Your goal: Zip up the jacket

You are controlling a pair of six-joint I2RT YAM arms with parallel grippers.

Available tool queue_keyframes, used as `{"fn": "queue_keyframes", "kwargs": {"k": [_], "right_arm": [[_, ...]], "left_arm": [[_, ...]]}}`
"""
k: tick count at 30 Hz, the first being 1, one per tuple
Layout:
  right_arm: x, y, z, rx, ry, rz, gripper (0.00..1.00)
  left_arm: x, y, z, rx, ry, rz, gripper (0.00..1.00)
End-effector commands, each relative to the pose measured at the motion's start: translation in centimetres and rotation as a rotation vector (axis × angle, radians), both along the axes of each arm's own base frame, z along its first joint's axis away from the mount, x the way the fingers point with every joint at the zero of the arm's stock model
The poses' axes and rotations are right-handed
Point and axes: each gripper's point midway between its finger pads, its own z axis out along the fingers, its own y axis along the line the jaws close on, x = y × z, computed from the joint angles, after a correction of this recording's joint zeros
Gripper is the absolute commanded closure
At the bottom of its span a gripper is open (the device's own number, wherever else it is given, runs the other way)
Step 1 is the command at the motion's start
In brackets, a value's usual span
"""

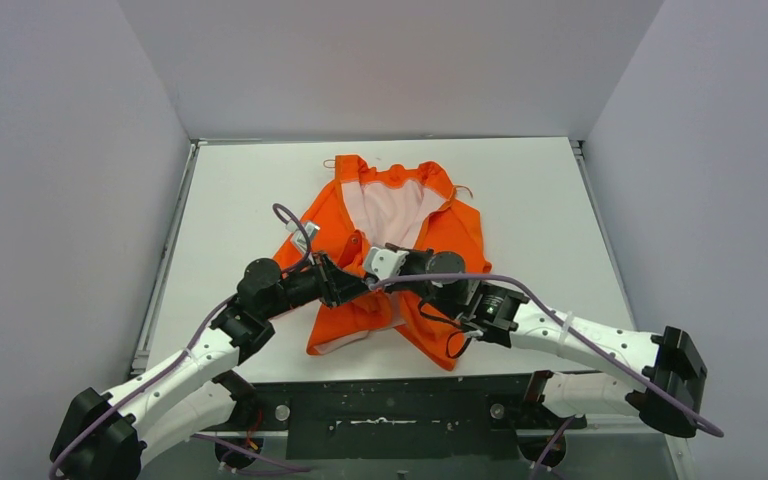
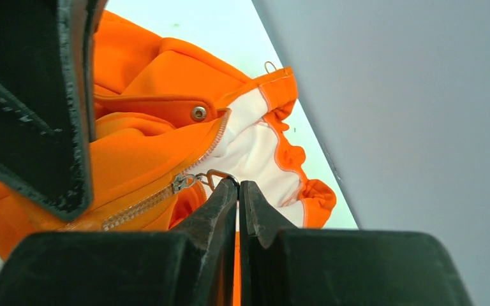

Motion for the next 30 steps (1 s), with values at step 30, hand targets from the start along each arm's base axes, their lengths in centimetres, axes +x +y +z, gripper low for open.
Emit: {"fn": "queue_keyframes", "kwargs": {"k": [30], "right_arm": [[10.5,-13.8,14.8,0.215,-0.388,-0.743,1.00]], "left_arm": [[-3.0,0.8,-2.5,0.078,0.071,-0.080,1.00]]}}
